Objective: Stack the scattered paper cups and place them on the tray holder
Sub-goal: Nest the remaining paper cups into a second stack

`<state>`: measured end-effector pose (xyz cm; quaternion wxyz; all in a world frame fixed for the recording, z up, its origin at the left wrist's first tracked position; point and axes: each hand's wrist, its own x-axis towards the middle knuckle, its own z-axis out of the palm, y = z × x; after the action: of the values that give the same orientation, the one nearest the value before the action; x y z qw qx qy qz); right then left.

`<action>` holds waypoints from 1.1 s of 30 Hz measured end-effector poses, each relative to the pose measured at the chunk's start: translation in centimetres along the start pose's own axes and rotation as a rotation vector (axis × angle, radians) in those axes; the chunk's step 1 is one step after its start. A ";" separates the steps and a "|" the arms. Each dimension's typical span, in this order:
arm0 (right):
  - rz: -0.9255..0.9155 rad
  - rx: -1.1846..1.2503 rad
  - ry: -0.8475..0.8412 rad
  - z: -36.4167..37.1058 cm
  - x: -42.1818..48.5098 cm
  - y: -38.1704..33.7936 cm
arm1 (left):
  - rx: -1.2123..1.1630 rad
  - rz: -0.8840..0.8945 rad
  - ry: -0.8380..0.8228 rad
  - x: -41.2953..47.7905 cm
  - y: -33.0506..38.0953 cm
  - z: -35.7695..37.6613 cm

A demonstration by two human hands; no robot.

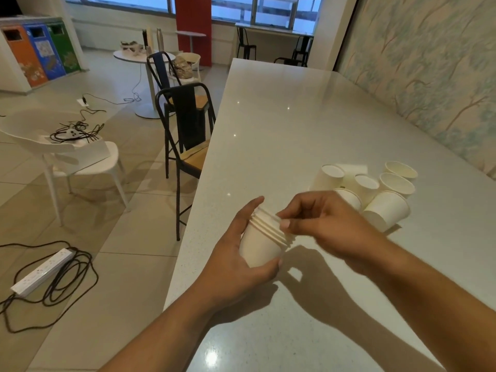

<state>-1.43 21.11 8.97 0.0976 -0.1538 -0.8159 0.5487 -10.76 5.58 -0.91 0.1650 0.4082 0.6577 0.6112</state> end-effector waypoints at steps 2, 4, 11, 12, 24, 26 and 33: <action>-0.003 0.010 -0.027 0.9 -0.4 0.7 | -0.008 0.013 0.006 0.0 -0.2 -0.1; -0.014 -0.033 -0.066 0.3 -0.6 0.9 | 0.005 0.026 0.002 -0.1 -0.4 -0.1; 0.039 -0.626 0.411 -6.8 1.6 2.6 | 0.024 0.033 0.019 -0.2 -0.6 -0.3; 0.097 -0.732 0.428 -7.7 1.8 3.2 | 0.025 0.026 0.021 -0.2 -0.6 -0.3; 0.134 -0.899 0.321 -7.6 1.0 5.5 | 0.008 0.001 0.014 -0.2 -0.2 -0.3; 0.049 -0.774 0.332 -7.0 0.2 4.4 | 0.001 -0.004 0.012 -0.2 -0.2 -0.3; -0.176 -0.544 0.243 -1.8 -2.1 1.1 | -0.040 -0.013 -0.032 -0.1 -0.1 -0.2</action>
<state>1.26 22.31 8.67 0.1969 -0.1675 -0.9253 0.2774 -10.85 5.36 -1.00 0.1875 0.4103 0.6452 0.6166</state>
